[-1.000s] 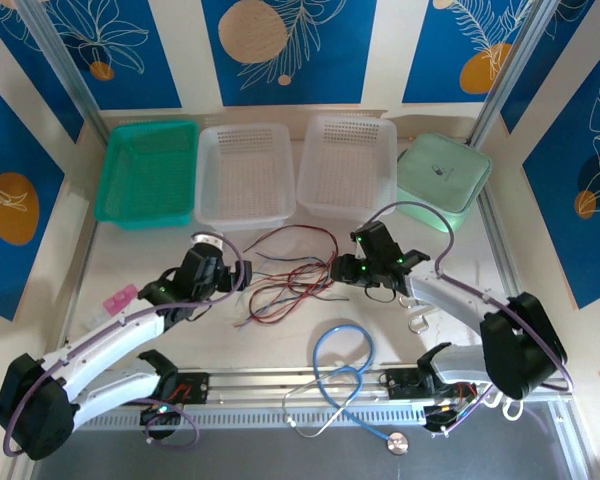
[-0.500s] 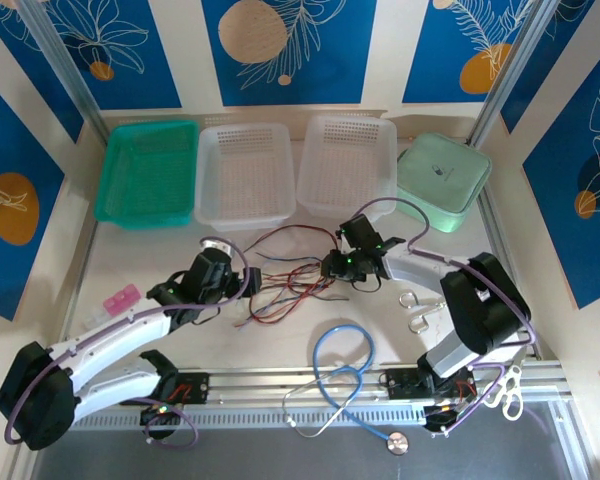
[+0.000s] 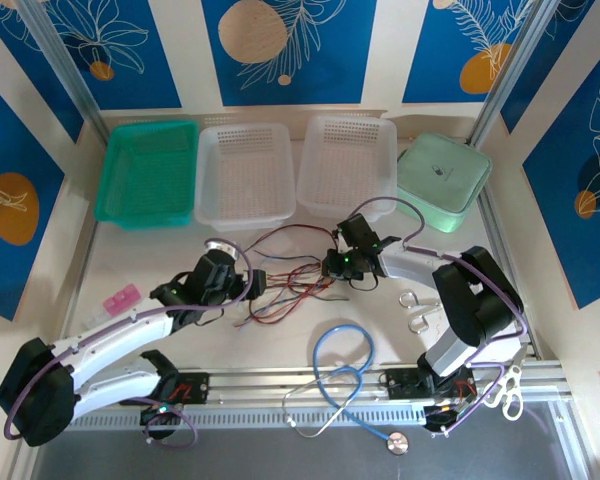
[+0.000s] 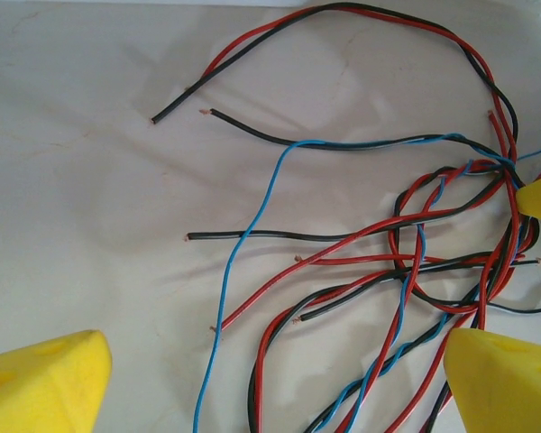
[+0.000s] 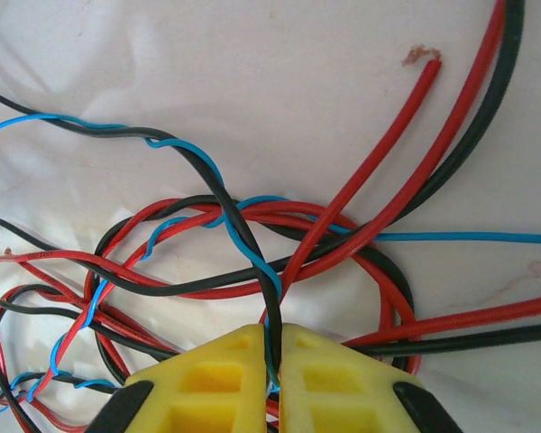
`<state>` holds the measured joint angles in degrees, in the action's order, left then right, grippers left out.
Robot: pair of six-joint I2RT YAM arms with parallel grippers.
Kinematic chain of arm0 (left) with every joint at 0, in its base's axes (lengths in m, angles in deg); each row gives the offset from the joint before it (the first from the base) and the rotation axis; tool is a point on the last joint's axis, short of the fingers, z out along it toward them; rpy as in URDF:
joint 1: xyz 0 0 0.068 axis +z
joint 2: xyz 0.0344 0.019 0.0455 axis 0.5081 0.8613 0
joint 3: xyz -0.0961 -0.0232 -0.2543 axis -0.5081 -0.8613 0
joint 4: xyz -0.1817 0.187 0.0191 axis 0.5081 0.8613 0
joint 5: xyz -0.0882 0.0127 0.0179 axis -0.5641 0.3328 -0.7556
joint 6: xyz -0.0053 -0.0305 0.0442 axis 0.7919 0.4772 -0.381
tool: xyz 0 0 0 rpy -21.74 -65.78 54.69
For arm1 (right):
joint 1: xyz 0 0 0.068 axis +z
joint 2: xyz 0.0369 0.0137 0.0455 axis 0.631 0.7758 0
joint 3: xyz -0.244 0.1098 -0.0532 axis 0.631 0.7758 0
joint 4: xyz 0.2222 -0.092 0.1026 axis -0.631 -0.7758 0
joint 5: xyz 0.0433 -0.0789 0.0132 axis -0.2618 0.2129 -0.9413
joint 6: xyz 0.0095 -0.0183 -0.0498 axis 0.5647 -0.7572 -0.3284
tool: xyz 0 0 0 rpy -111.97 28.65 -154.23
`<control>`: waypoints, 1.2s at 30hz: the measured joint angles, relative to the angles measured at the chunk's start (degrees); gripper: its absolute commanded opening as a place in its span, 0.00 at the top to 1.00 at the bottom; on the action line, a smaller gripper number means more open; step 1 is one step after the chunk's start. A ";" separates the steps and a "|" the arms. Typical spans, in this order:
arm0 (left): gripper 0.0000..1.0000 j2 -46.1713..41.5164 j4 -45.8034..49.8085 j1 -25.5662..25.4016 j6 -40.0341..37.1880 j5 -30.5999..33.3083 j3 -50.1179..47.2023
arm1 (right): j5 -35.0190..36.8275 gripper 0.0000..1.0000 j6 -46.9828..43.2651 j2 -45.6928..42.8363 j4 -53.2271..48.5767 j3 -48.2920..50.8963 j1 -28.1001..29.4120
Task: Untangle the cables
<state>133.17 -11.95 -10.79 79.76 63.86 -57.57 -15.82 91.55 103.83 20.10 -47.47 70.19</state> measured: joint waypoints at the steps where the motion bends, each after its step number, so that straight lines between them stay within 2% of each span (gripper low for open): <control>1: 0.06 0.04 0.11 -0.11 0.00 0.00 0.00 | 0.00 0.96 -0.15 0.00 0.00 0.00 0.00; 6: 0.06 0.57 0.33 -0.42 0.00 -0.44 0.07 | 0.09 1.00 -0.35 -2.14 -0.66 0.02 0.00; 13: 0.06 2.62 0.28 -0.83 0.46 -2.23 1.44 | 2.47 1.00 -0.48 -14.03 -4.70 -0.39 0.11; 19: 0.06 5.84 -3.78 -0.98 4.22 -7.19 2.12 | 4.15 1.00 -1.07 -23.04 -8.07 -1.60 0.11; 25: 0.06 9.07 -6.91 -1.20 6.08 -9.81 4.87 | 5.25 1.00 -2.56 -28.72 -12.13 -6.21 -0.28; 36: 0.08 5.92 -7.02 -1.25 8.41 -10.97 9.97 | 6.10 1.00 -8.39 -35.08 -18.08 -16.22 -4.42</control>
<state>139.09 -18.97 -12.03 88.17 52.88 -47.60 -9.72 83.16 68.75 2.02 -63.69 65.78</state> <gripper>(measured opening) 0.924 0.047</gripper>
